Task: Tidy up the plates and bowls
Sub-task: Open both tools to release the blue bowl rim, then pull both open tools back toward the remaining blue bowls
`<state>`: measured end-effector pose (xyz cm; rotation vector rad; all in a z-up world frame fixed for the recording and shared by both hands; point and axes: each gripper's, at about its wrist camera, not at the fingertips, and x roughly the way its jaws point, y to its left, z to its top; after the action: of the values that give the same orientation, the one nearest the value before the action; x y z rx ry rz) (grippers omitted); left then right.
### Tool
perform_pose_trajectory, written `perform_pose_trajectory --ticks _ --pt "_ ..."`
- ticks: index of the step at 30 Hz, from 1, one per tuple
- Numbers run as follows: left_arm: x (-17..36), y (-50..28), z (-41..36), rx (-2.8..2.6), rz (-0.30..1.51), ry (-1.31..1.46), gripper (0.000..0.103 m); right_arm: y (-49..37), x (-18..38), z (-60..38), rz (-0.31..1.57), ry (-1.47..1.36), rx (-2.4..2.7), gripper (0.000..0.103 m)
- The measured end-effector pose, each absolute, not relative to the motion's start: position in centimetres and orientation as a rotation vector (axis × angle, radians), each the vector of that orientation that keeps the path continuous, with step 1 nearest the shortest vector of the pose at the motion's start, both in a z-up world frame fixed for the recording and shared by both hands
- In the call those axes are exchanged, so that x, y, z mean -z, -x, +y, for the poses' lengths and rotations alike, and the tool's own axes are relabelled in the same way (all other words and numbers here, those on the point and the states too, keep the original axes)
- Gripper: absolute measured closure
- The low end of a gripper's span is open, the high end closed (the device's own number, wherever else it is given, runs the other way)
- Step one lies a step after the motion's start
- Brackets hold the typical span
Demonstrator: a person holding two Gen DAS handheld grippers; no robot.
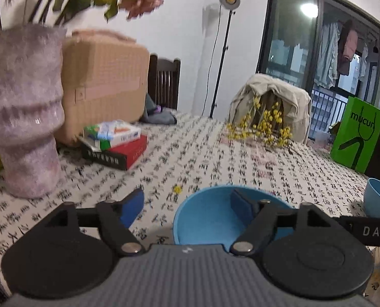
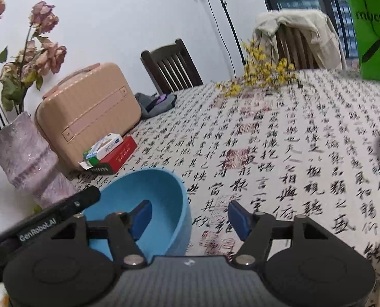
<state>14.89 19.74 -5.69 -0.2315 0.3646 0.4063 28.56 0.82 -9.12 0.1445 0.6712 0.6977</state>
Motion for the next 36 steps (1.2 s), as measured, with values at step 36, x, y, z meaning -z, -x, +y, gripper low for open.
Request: perform_pose_trajectory --ticks 36 --pt "2.6 -13.3 14.2 -0.318 0.164 0.208 0.000 -25.4 7.4 -11.6 0.382 -0.138 -0.462 0.000"
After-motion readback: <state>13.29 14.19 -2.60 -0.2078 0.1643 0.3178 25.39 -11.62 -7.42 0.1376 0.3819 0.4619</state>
